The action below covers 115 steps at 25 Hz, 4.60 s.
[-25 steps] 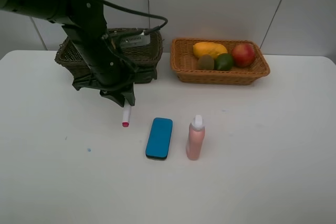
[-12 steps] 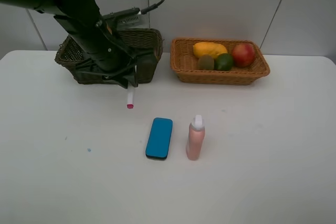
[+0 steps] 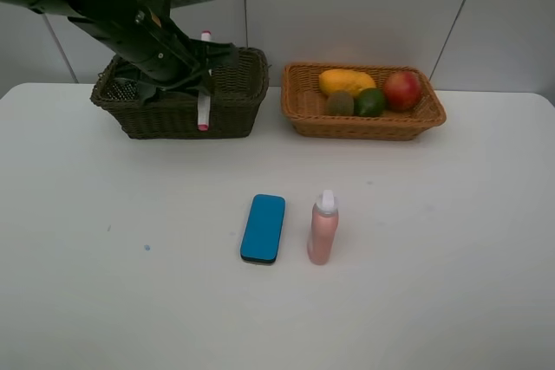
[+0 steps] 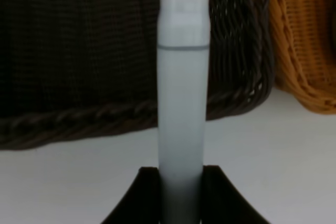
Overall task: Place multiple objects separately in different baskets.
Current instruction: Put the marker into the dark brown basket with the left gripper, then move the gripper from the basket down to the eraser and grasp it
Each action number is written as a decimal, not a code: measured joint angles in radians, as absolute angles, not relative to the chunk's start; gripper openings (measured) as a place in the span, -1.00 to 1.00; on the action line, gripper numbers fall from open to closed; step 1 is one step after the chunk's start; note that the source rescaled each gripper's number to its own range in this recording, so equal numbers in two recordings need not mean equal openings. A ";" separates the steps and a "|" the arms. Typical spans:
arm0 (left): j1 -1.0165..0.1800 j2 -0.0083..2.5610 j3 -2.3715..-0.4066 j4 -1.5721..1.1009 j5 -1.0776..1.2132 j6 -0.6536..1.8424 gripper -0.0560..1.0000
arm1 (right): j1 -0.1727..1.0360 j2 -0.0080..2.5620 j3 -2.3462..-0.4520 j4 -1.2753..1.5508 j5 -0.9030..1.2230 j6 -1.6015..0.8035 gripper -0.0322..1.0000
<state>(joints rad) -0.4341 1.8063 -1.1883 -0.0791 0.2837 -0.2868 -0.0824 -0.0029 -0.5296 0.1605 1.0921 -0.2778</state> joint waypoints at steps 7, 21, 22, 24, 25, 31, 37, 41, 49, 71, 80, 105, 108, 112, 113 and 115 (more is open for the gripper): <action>-0.401 1.806 -1.188 -0.069 0.152 -0.276 -0.89 | -0.082 -0.003 -0.530 0.161 1.092 -0.278 0.99; -0.357 1.895 -1.188 -0.032 -0.098 -0.270 -0.89 | -0.082 -0.003 -0.530 0.161 1.092 -0.278 0.99; -0.357 1.908 -1.190 -0.032 -0.112 -0.270 -0.89 | -0.082 -0.003 -0.530 0.161 1.092 -0.278 0.99; -0.357 1.934 -1.207 -0.032 -0.129 -0.270 -0.89 | -0.082 -0.003 -0.530 0.161 1.092 -0.278 0.99; -0.357 1.950 -1.220 -0.032 -0.132 -0.270 -0.89 | -0.082 -0.003 -0.530 0.161 1.092 -0.278 0.99; -0.357 2.022 -1.282 -0.027 -0.146 -0.268 -0.89 | -0.082 -0.003 -0.530 0.161 1.092 -0.278 0.99; -0.357 2.025 -1.282 -0.009 -0.185 -0.245 -0.89 | -0.082 -0.003 -0.530 0.161 1.092 -0.278 0.99; -0.357 2.025 -1.282 -0.008 -0.186 -0.242 -0.89 | -0.082 -0.003 -0.530 0.161 1.092 -0.278 0.99; -0.357 2.059 -1.283 -0.008 -0.189 -0.242 -0.89 | -0.082 -0.003 -0.530 0.161 1.092 -0.278 0.99; -0.346 2.061 -1.284 0.000 -0.191 -0.188 1.00 | -0.082 -0.003 -0.530 0.161 1.092 -0.278 0.99; -0.347 2.061 -1.284 0.000 -0.213 -0.193 1.00 | -0.082 -0.003 -0.530 0.161 1.092 -0.278 0.99; -0.521 1.903 -1.289 0.000 0.149 -0.318 1.00 | -0.082 -0.003 -0.530 0.160 1.092 -0.278 0.99; -0.553 1.901 -1.289 0.000 0.221 -0.378 1.00 | -0.082 -0.003 -0.530 0.160 1.092 -0.278 0.99; -0.594 1.901 -1.289 0.000 0.334 -0.467 1.00 | -0.082 -0.003 -0.530 0.160 1.092 -0.278 0.99; -0.604 1.901 -1.289 0.000 0.359 -0.484 1.00 | -0.082 -0.003 -0.530 0.160 1.092 -0.278 0.99; -0.621 1.901 -1.289 0.000 0.387 -0.510 1.00 | -0.082 -0.003 -0.530 0.160 1.092 -0.278 0.99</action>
